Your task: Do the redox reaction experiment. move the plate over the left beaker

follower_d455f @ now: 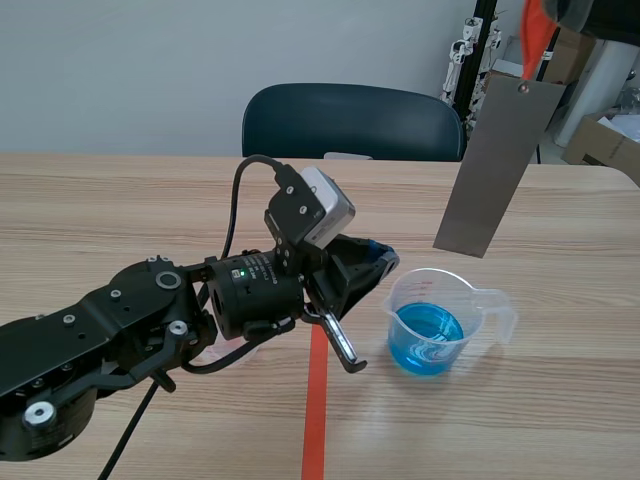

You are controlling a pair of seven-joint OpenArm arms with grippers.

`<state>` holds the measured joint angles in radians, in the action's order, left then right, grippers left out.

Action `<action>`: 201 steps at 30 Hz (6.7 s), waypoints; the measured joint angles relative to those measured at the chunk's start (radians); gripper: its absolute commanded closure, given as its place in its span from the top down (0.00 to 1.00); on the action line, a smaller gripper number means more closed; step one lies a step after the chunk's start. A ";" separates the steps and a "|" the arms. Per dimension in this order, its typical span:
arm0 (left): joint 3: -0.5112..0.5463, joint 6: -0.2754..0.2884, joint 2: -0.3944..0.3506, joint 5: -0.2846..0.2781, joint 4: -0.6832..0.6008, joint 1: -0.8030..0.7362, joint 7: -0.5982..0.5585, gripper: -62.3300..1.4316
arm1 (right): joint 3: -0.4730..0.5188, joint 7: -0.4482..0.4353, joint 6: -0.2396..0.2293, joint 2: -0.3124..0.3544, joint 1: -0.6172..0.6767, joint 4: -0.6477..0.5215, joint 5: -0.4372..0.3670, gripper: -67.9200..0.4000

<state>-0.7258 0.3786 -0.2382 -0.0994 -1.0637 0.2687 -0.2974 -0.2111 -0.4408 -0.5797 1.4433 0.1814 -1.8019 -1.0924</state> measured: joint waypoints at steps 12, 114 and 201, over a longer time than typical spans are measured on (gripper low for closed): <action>0.000 0.000 0.000 0.000 0.000 -0.009 -0.003 0.07 | 0.000 0.000 0.000 0.000 0.000 0.000 0.000 0.01; 0.656 -0.195 -0.211 -0.041 -0.309 -1.191 -0.748 0.99 | 0.000 0.090 0.166 -0.143 -0.013 -0.158 0.053 0.01; 0.724 -0.263 -0.078 -0.007 -0.085 -1.037 -0.732 0.99 | -0.441 0.830 0.011 -1.233 -0.577 0.158 0.428 0.01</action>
<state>-0.0021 0.1154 -0.3161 -0.1062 -1.1488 -0.7681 -1.0298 -0.6521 0.3889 -0.5682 0.2104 -0.3958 -1.6444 -0.6647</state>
